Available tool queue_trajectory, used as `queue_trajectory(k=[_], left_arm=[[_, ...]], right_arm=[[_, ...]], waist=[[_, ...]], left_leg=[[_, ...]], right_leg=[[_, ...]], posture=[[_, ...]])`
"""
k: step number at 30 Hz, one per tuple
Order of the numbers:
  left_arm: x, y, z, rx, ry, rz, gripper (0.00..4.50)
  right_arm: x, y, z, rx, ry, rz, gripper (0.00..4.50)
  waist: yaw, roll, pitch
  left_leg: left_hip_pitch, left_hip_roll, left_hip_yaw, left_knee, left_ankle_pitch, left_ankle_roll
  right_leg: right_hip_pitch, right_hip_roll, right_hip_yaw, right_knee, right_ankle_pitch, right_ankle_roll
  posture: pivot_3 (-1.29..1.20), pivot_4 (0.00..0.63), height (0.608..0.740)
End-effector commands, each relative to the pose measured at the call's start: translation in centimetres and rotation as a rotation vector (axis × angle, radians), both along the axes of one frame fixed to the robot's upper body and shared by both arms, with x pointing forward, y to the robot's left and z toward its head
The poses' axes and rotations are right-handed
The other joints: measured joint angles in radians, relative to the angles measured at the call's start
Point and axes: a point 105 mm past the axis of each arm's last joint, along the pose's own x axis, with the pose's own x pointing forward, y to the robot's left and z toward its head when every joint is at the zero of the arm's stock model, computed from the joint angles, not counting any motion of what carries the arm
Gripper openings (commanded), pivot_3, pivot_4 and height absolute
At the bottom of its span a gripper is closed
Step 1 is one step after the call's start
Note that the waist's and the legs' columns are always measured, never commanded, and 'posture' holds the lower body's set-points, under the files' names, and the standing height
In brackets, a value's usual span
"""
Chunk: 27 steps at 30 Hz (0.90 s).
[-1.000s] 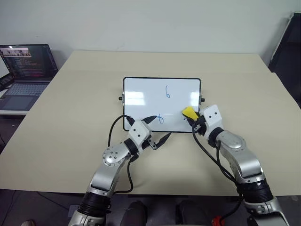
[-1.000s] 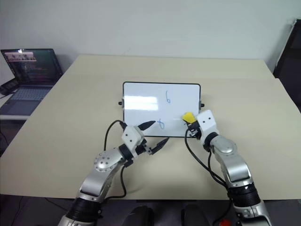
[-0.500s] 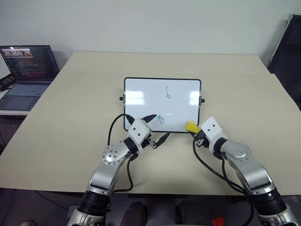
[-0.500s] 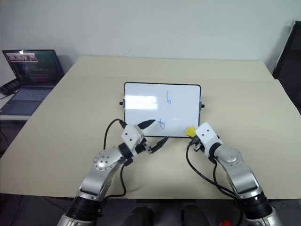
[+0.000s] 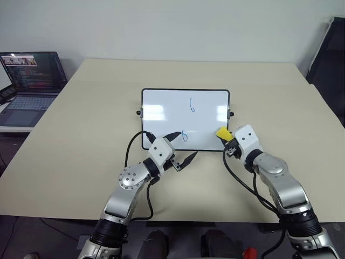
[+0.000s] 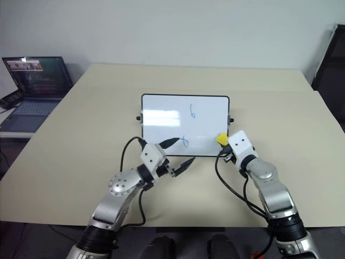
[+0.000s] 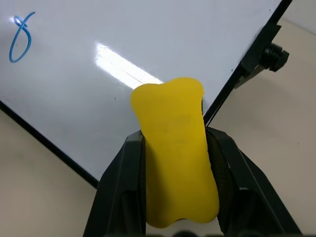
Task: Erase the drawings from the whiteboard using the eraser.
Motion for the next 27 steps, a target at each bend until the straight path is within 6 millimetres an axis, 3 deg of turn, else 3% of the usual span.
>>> queue_trajectory(k=[1, 8, 11, 15, 22, 27], left_arm=[[-0.3, -0.2, 0.9, -0.013, -0.040, -0.019, 4.50], [-0.4, 0.1, 0.9, -0.011, -0.042, -0.002, 4.50], [-0.4, 0.2, 0.9, -0.013, -0.042, 0.005, 4.50], [-0.3, 0.2, 0.8, -0.016, -0.042, 0.010, 4.50], [0.1, 0.3, 1.0, -0.016, -0.050, 0.017, 4.50], [0.4, 0.4, 1.3, -0.014, -0.062, 0.027, 4.50]], right_arm=[[0.4, -0.4, -0.1, -0.021, -0.005, -0.025, 1.33], [-1.4, -1.2, -3.4, -0.114, 0.143, 0.011, 1.33], [-2.2, -1.4, -3.9, -0.099, 0.177, 0.018, 1.33], [-2.5, -1.6, -3.7, -0.070, 0.179, 0.009, 1.33], [-1.1, -1.9, -1.0, -0.006, 0.048, -0.034, 1.33], [-0.9, -1.7, -1.3, 0.000, 0.056, -0.034, 1.33]], waist=[[-0.002, 0.000, 0.000], [0.002, 0.000, 0.000], [0.004, 0.000, 0.000], [0.004, 0.000, 0.000], [0.003, 0.000, 0.000], [0.003, 0.000, 0.000]], left_leg=[[0.000, 0.000, 0.000, 0.000, 0.000, 0.000], [0.000, 0.000, -0.001, 0.000, 0.000, 0.000], [0.000, 0.000, -0.001, 0.000, 0.000, 0.000], [0.001, 0.000, -0.001, 0.000, 0.000, 0.000], [0.000, 0.000, -0.001, 0.000, 0.000, 0.000], [0.000, 0.000, -0.001, 0.000, 0.000, 0.000]], right_leg=[[0.000, 0.000, 0.000, 0.000, 0.000, 0.000], [0.000, 0.000, 0.000, 0.000, 0.000, 0.000], [0.001, 0.000, -0.001, -0.002, 0.000, 0.000], [0.001, -0.001, -0.001, -0.002, 0.000, 0.000], [0.001, -0.001, -0.001, -0.002, 0.000, 0.000], [0.001, -0.001, -0.001, -0.003, 0.000, 0.000]], posture=[[0.00, 0.150, 0.740], [0.00, 0.150, 0.740], [0.00, 0.150, 0.740], [0.00, 0.150, 0.740], [0.00, 0.150, 0.740], [0.00, 0.150, 0.740]])
